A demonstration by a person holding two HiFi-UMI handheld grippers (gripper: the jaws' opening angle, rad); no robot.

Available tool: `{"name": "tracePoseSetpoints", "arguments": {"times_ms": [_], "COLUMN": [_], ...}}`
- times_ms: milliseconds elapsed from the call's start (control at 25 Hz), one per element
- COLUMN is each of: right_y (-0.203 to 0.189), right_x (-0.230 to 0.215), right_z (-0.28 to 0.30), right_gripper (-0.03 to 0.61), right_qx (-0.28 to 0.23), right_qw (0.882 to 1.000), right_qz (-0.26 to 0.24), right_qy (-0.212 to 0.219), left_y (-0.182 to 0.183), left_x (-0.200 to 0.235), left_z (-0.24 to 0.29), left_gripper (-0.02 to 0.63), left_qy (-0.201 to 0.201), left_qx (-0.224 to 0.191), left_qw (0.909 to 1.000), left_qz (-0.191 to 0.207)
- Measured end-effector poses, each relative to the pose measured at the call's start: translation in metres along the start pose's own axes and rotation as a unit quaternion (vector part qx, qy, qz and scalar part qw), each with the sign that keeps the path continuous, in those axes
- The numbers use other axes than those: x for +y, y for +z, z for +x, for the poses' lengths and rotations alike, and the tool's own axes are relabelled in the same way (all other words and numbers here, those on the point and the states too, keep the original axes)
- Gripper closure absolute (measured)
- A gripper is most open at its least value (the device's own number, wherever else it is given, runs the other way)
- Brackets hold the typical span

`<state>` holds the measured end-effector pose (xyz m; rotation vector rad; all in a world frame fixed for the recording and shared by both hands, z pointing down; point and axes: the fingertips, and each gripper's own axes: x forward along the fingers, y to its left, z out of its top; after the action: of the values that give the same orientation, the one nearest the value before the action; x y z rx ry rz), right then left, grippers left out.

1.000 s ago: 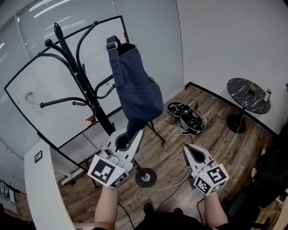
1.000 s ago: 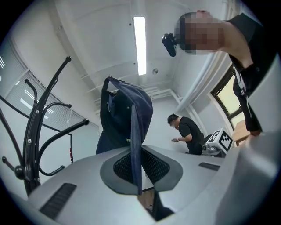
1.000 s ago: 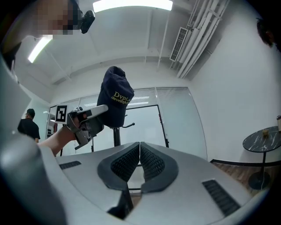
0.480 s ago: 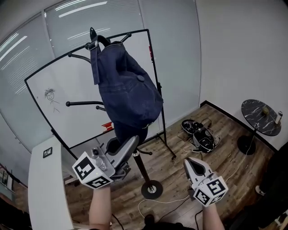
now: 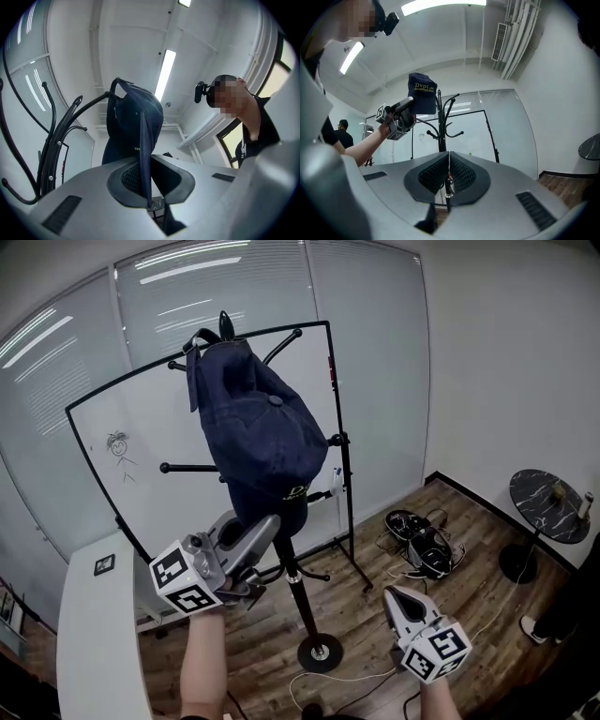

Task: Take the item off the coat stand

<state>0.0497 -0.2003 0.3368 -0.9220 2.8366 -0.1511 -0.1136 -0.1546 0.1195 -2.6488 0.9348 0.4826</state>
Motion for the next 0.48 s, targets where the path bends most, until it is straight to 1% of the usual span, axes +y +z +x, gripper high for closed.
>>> {"name": "tracePoseSetpoints", "arguments": {"times_ms": [200, 320, 400, 480], "right_y": [-0.0042, -0.0044, -0.0050, -0.0070], "right_x": [0.0050, 0.0061, 0.0050, 0.0048], "right_z": [0.0022, 0.0021, 0.0013, -0.0006], "right_gripper": [0.548, 0.548, 0.548, 0.548], "right_qx": [0.001, 0.000, -0.001, 0.000], "right_qw": [1.000, 1.000, 1.000, 1.000], "right_qz": [-0.002, -0.003, -0.004, -0.003], "right_qy": [-0.005, -0.008, -0.011, -0.013], "left_y": [-0.0013, 0.0012, 0.0016, 0.0003], "left_x": [0.0044, 0.0029, 0.0041, 0.0085], "left_z": [-0.0005, 0.0000, 0.0012, 0.0013], "left_gripper": [0.583, 0.583, 0.583, 0.583], "left_qy": [-0.009, -0.016, -0.018, -0.016], "left_qx": [0.009, 0.012, 0.010, 0.008], "left_qw": [0.9999, 0.9994, 0.9995, 0.9998], "left_qz": [0.012, 0.028, 0.022, 0.007]}}
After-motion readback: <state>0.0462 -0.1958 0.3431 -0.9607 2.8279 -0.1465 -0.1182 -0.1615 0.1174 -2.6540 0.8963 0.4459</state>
